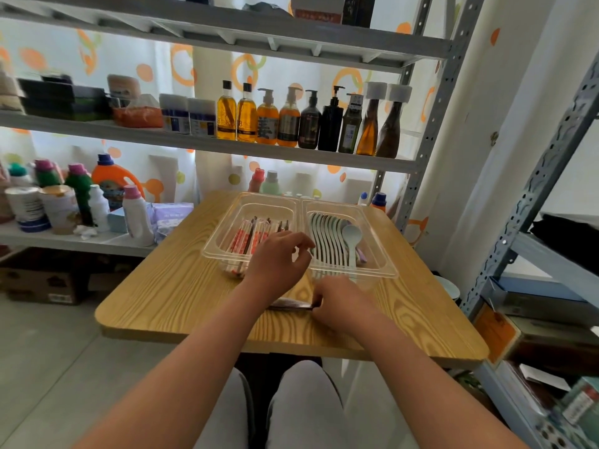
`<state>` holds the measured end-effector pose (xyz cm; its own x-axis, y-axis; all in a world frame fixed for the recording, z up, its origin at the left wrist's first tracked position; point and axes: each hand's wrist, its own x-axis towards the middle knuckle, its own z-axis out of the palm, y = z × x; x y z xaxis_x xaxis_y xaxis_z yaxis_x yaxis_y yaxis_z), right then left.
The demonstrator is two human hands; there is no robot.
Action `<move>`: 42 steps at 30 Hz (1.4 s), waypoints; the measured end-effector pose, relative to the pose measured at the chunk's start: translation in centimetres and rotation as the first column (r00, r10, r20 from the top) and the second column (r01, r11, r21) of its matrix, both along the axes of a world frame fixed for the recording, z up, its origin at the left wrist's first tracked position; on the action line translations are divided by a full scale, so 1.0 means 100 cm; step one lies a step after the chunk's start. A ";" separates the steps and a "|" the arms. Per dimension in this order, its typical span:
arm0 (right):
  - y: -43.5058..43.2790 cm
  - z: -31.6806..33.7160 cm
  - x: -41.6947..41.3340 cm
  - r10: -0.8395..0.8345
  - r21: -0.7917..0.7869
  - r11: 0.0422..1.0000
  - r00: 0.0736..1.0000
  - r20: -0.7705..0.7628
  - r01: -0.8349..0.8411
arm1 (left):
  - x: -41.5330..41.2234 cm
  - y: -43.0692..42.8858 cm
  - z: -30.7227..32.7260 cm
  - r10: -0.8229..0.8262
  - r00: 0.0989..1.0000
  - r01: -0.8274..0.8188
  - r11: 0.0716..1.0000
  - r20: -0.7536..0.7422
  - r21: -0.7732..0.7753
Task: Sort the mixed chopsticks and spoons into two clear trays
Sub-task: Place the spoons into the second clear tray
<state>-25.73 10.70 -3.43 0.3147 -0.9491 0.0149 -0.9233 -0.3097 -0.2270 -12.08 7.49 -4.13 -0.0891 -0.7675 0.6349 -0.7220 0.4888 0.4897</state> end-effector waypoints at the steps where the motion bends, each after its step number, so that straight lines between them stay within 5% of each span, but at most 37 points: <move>1: 0.001 0.001 -0.001 0.012 -0.010 1.000 1.000 0.008 -0.012 | 0.000 0.000 0.001 0.001 1.000 -0.001 1.000 0.000 0.010; 11: 0.009 0.014 -0.014 0.021 -0.089 0.996 0.991 -0.130 -0.032 | -0.003 -0.014 0.011 0.001 0.973 0.054 0.971 -0.231 0.231; 17: 0.020 0.052 -0.023 0.091 -0.072 0.993 0.993 -0.077 -0.096 | -0.008 -0.025 0.012 -0.042 0.958 0.130 0.945 -0.283 0.299; 24: -0.010 0.087 -0.040 0.105 -0.272 0.956 0.994 -0.036 -0.111 | -0.008 -0.040 0.016 -0.069 0.921 0.204 0.923 -0.382 0.325; 37: -0.119 0.057 -0.047 0.085 -0.113 0.986 0.949 -0.304 -0.125 | -0.027 -0.099 0.038 -0.074 0.988 0.118 0.932 -0.139 0.342; 42: -0.139 0.042 -0.053 0.016 0.014 1.000 0.965 -0.260 -0.013 | -0.038 -0.126 0.048 -0.090 0.991 0.118 0.933 -0.097 0.341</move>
<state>-31.06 -3.15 0.79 0.3202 -0.9439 -0.0811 -0.9464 -0.3225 0.0168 -15.91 -5.06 0.70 -0.1411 -0.9297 0.3403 -0.6289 0.3497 0.6944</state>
